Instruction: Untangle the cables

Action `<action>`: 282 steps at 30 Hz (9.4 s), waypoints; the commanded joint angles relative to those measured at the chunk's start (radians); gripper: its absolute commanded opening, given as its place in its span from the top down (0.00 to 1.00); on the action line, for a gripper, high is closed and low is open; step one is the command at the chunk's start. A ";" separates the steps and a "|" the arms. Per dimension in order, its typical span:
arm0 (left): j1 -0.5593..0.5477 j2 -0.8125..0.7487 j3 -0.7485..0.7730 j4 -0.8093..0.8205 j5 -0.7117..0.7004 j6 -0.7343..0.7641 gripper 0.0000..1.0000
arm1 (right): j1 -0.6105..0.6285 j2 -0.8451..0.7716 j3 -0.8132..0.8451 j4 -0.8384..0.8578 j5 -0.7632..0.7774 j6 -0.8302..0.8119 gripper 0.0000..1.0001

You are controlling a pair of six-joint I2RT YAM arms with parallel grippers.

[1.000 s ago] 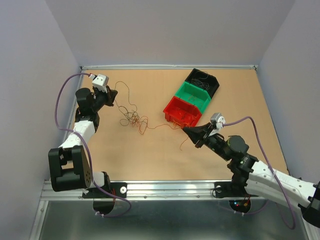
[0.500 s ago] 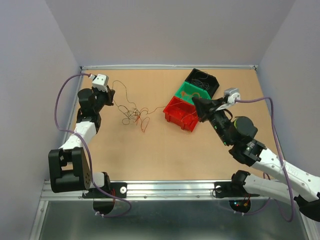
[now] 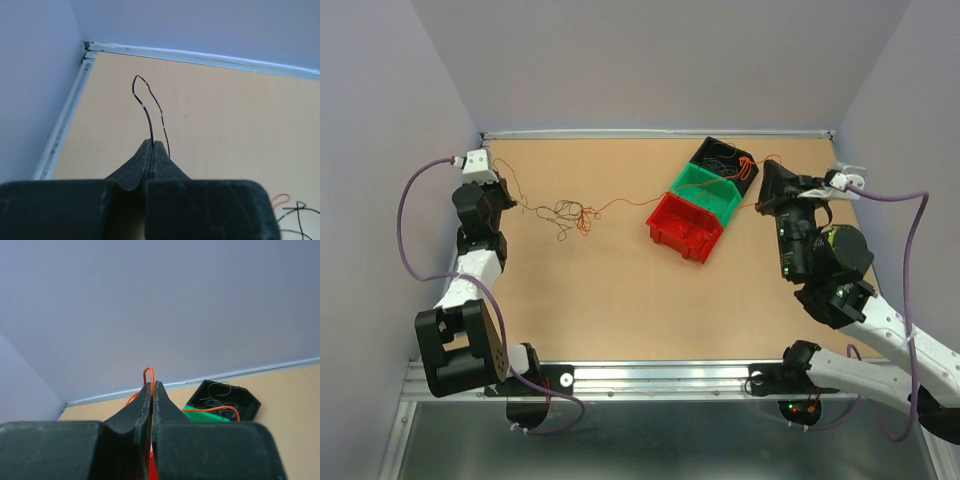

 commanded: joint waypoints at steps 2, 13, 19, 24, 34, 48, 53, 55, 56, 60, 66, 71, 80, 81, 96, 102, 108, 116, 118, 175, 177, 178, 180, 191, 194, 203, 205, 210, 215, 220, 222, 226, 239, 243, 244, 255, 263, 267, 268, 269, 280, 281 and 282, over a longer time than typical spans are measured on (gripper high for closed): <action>0.018 -0.085 -0.035 0.107 -0.127 -0.057 1.00 | -0.071 0.143 0.135 0.032 0.129 -0.099 0.99; 0.122 -0.012 0.005 0.087 -0.233 -0.163 1.00 | -0.299 0.137 0.110 0.023 0.176 -0.016 0.99; 0.125 -0.035 -0.029 0.141 -0.016 -0.137 1.00 | -0.366 0.160 0.067 0.024 0.102 0.076 0.99; 0.111 -0.091 -0.064 0.179 0.233 -0.050 0.92 | -0.371 0.126 0.029 0.023 0.011 0.102 1.00; -0.102 -0.218 -0.110 0.091 0.482 0.211 0.25 | -0.369 0.212 0.175 -0.146 -0.736 0.211 0.99; -0.407 -0.207 -0.018 0.067 0.686 0.263 0.01 | -0.368 0.338 0.314 -0.138 -1.172 0.292 1.00; -0.588 -0.158 -0.006 0.168 0.661 0.293 0.01 | -0.368 0.358 0.349 -0.095 -1.198 0.332 1.00; -0.626 -0.123 0.020 0.181 0.637 0.287 0.01 | -0.368 0.359 0.353 -0.072 -1.206 0.349 1.00; -0.642 -0.074 0.035 0.182 0.623 0.276 0.01 | -0.368 0.359 0.353 -0.057 -1.210 0.358 0.99; -0.723 0.046 0.112 0.182 0.566 0.285 0.01 | -0.368 0.355 0.340 0.038 -1.212 0.419 0.99; -0.803 0.231 0.218 0.178 0.485 0.294 0.03 | -0.368 0.351 0.334 0.092 -1.210 0.458 0.99; -0.814 0.328 0.301 0.105 0.460 0.273 0.82 | -0.368 0.332 0.308 0.095 -1.170 0.447 0.99; -0.814 0.075 0.284 0.006 0.275 0.276 1.00 | -0.368 0.216 -0.044 0.127 -0.939 0.341 0.99; -0.814 0.057 0.302 -0.023 0.272 0.277 1.00 | -0.368 0.218 -0.072 0.136 -0.946 0.335 0.99; -0.812 0.003 0.802 -0.595 0.253 0.294 1.00 | -0.363 0.379 -0.223 0.523 -1.449 0.330 0.28; -0.814 0.011 0.798 -0.597 0.252 0.280 1.00 | -0.340 0.407 -0.224 0.584 -1.500 0.320 0.15; -0.814 -0.017 0.787 -0.597 0.245 0.297 1.00 | -0.334 0.387 -0.253 0.615 -1.543 0.292 0.13; -0.812 -0.123 0.675 -0.548 0.371 0.351 1.00 | -0.333 0.359 -0.309 0.656 -1.351 0.258 0.19; -0.812 -0.141 0.645 -0.528 0.400 0.357 1.00 | -0.334 0.403 -0.269 0.655 -1.351 0.251 0.22; -0.814 -0.247 0.772 -0.445 0.080 0.325 1.00 | -0.113 1.033 -0.213 0.959 -1.302 0.240 0.27; -0.814 -0.259 0.731 -0.434 0.095 0.342 1.00 | -0.113 0.973 -0.282 0.959 -1.266 0.241 0.19; -0.814 -0.262 0.691 -0.430 0.100 0.345 1.00 | -0.113 0.913 -0.305 0.957 -1.250 0.246 0.15; -0.812 -0.269 0.649 -0.411 0.113 0.348 1.00 | -0.115 0.846 -0.372 0.948 -1.215 0.248 0.04; -0.815 -0.250 0.382 -0.280 0.160 0.382 1.00 | -0.113 0.451 -0.522 0.689 -1.083 0.160 0.00; -0.814 -0.221 0.342 -0.259 0.185 0.362 1.00 | -0.113 0.365 -0.552 0.618 -1.017 0.139 0.00; -0.817 -0.132 0.336 -0.328 0.305 0.304 1.00 | -0.113 0.197 -0.615 0.551 -1.017 0.087 0.00; -0.817 -0.126 0.332 -0.330 0.328 0.291 1.00 | -0.115 0.209 -0.603 0.535 -1.026 0.071 0.00; -0.814 -0.111 0.330 -0.344 0.336 0.267 1.00 | -0.113 0.285 -0.528 0.529 -1.093 0.053 0.00; -0.814 -0.088 0.345 -0.370 0.307 0.248 1.00 | -0.113 0.345 -0.465 0.529 -1.112 0.036 0.00; -0.815 -0.057 0.354 -0.388 0.307 0.236 1.00 | -0.106 0.382 -0.419 0.532 -1.114 0.004 0.00; -0.815 -0.033 0.370 -0.405 0.296 0.230 1.00 | -0.099 0.399 -0.399 0.532 -1.085 -0.004 0.00; -0.815 0.004 0.400 -0.442 0.302 0.227 1.00 | -0.096 0.428 -0.368 0.529 -1.035 -0.074 0.00; -0.814 -0.003 0.402 -0.469 0.379 0.221 1.00 | -0.096 0.660 -0.223 0.501 -0.965 -0.142 0.00; -0.815 -0.012 0.402 -0.482 0.413 0.224 1.00 | -0.096 0.710 -0.194 0.500 -0.972 -0.157 0.02; -0.814 -0.012 0.404 -0.483 0.420 0.224 1.00 | -0.095 0.718 -0.186 0.495 -0.991 -0.160 0.07; -0.806 -0.009 0.402 -0.471 0.373 0.237 1.00 | -0.098 0.720 -0.213 0.471 -1.155 -0.153 1.00; -0.679 0.036 0.396 -0.402 0.370 0.155 1.00 | -0.096 0.518 -0.324 0.471 -1.293 -0.111 0.99; -0.602 0.142 0.428 -0.419 0.459 0.130 1.00 | -0.096 0.406 -0.364 0.472 -1.389 -0.081 0.99; -0.585 0.162 0.436 -0.425 0.483 0.129 1.00 | -0.096 0.384 -0.364 0.472 -1.402 -0.073 0.99; -0.581 0.182 0.454 -0.443 0.497 0.135 0.99 | -0.098 0.367 -0.356 0.472 -1.410 -0.052 1.00; -0.550 0.288 0.482 -0.454 0.577 0.161 0.56 | -0.112 0.316 -0.048 0.201 -0.760 0.065 0.99; -0.541 0.285 0.468 -0.433 0.584 0.159 0.50 | -0.118 0.351 -0.010 0.164 -0.706 0.068 1.00; -0.533 0.273 0.456 -0.416 0.597 0.155 0.40 | -0.131 0.376 0.024 0.131 -0.695 0.065 0.99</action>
